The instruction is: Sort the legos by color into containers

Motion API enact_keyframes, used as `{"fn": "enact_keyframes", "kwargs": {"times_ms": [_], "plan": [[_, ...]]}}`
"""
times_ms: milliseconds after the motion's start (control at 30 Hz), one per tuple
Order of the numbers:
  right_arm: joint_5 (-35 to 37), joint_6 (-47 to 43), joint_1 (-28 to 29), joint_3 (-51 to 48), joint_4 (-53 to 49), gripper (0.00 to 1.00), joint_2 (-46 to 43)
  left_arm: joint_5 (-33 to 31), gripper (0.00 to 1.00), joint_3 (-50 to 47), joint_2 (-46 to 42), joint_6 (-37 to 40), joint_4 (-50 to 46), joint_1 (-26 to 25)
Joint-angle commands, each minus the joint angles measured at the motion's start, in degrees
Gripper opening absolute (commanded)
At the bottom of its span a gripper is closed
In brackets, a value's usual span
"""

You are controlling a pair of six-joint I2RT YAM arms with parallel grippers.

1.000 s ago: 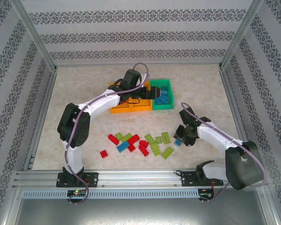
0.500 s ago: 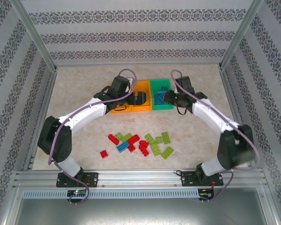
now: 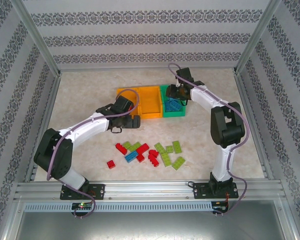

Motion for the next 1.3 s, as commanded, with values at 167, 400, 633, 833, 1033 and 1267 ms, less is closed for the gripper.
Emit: {"fn": "enact_keyframes", "kwargs": {"times_ms": [167,400,633,833,1033,1267], "plan": [[-2.16,-0.4,0.16,-0.4,0.76,0.65,-1.25,-1.33,1.0,-5.62,-5.86,-2.67,-7.78,0.47],[-2.96,1.86,0.69,-2.24,2.34,0.72,-4.25,2.78,1.0,-9.55,-7.43,-13.62,-10.82,0.46],[-2.88,2.8,0.68,-5.74,4.58,0.77,-7.25,6.53,0.89,-13.93,-7.93,-21.82,-8.55,0.43],[-3.9,2.0,0.6,-8.62,6.74,0.82,-9.17,7.06,0.77,-14.0,-7.94,-24.24,-8.93,0.44],[-5.03,1.39,0.37,-10.4,8.48,0.85,-10.18,7.23,0.66,-16.09,-9.14,-27.47,-8.14,0.46],[-5.8,2.01,-0.64,-10.91,8.93,0.86,-9.99,7.83,0.57,-17.69,-9.58,-28.89,-6.63,0.44]]}}
